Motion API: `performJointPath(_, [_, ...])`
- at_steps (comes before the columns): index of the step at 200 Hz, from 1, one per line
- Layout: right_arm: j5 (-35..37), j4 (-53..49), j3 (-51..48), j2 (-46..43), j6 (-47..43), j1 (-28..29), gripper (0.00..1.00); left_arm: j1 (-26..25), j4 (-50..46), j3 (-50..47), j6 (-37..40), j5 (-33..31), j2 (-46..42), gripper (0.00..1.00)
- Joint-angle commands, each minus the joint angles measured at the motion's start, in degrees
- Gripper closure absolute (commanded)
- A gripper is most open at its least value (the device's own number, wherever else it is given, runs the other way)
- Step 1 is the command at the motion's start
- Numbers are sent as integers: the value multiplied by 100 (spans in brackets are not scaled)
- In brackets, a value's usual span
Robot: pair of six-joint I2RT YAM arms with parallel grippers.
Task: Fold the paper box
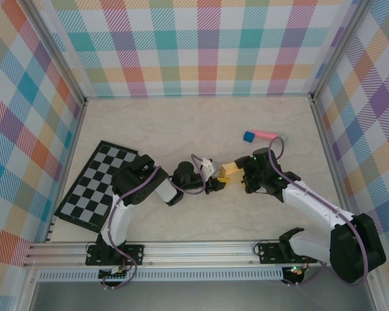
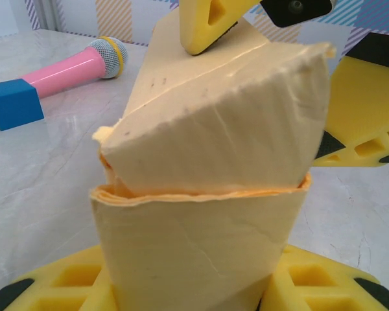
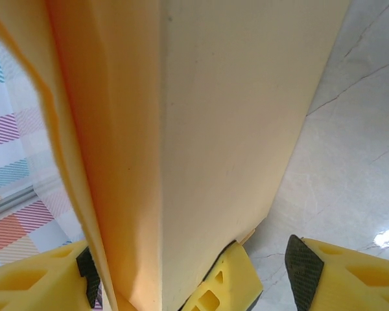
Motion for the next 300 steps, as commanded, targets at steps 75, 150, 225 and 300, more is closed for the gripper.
performJointPath(75, [-1173,-1104,1002,242,-952,135,26,-41,-340,55,-37,-120,-96,63])
performJointPath(150, [-989,-895,606,775,-1019,202,38,-47,-358,50,-30,-125,-87,63])
performJointPath(225, [-1131,-879,115,737,-961,204,38,-34,-349,73,-56,-157,-37,63])
performJointPath(300, [-1109,-1459,235,599,-1012,145,37,-15,-357,64,-66,-156,-37,63])
